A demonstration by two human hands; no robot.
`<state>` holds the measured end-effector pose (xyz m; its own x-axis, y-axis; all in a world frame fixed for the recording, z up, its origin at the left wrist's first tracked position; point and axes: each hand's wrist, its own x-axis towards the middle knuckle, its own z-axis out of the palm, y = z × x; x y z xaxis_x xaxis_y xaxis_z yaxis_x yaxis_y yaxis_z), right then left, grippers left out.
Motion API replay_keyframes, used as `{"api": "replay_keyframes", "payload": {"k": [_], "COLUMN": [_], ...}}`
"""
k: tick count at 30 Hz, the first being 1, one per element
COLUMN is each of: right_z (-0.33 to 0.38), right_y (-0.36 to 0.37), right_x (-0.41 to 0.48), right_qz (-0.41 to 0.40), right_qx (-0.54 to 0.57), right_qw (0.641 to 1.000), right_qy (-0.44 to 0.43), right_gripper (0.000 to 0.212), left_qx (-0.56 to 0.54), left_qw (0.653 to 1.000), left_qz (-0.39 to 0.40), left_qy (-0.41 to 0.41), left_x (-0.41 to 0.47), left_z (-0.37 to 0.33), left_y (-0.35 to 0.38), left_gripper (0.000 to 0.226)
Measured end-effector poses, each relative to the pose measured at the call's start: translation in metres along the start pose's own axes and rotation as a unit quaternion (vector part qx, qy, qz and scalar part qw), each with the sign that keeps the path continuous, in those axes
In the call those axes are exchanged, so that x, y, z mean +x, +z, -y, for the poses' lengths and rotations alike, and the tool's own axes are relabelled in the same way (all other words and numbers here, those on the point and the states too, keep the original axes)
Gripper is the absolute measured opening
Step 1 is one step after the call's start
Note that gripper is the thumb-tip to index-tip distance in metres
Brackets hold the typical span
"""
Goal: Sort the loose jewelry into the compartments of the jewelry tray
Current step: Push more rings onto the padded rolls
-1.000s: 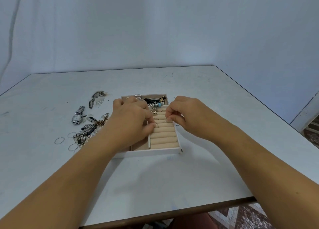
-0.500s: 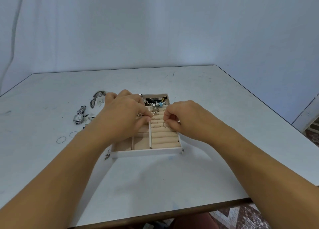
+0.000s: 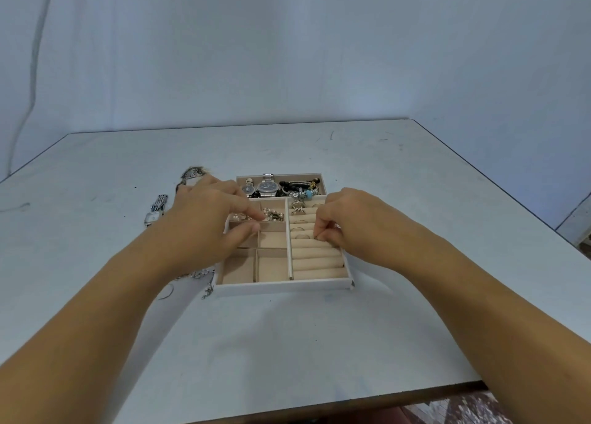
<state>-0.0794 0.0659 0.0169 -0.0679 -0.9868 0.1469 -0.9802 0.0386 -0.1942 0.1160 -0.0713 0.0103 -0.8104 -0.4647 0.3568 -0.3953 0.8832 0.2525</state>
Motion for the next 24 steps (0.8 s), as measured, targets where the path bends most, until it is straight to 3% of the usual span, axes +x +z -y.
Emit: {"api": "replay_keyframes", "payload": {"k": [4,7,10,15,24], "right_z": [-0.002,-0.012,-0.022,-0.033,-0.040], "right_y": [-0.001,-0.008,-0.008,-0.003,0.002], "right_x": [0.004,0.000,-0.004,-0.001,0.005], "right_qz": [0.025,0.051,0.027,-0.028,0.027], "right_qx": [0.013,0.094,0.163,0.100,0.096], "right_qw": [0.999,0.993,0.983,0.987,0.976], "right_qy": [0.018,0.049,0.076,0.119,0.195], "right_gripper": [0.010,0.012,0.018,0.019,0.018], "left_qx": [-0.022,-0.038,-0.038,-0.053,-0.045], "left_qw": [1.000,0.999,0.999,0.998,0.998], "left_qz": [-0.007,0.002,0.025,0.033,0.031], "left_qy": [0.007,0.008,0.006,-0.012,-0.006], "left_x": [-0.001,-0.004,-0.010,-0.013,-0.015], "left_z": [-0.001,0.000,-0.001,0.001,-0.001], "left_y": [0.003,0.006,0.013,0.019,0.021], "left_gripper": [0.023,0.029,0.035,0.040,0.034]}}
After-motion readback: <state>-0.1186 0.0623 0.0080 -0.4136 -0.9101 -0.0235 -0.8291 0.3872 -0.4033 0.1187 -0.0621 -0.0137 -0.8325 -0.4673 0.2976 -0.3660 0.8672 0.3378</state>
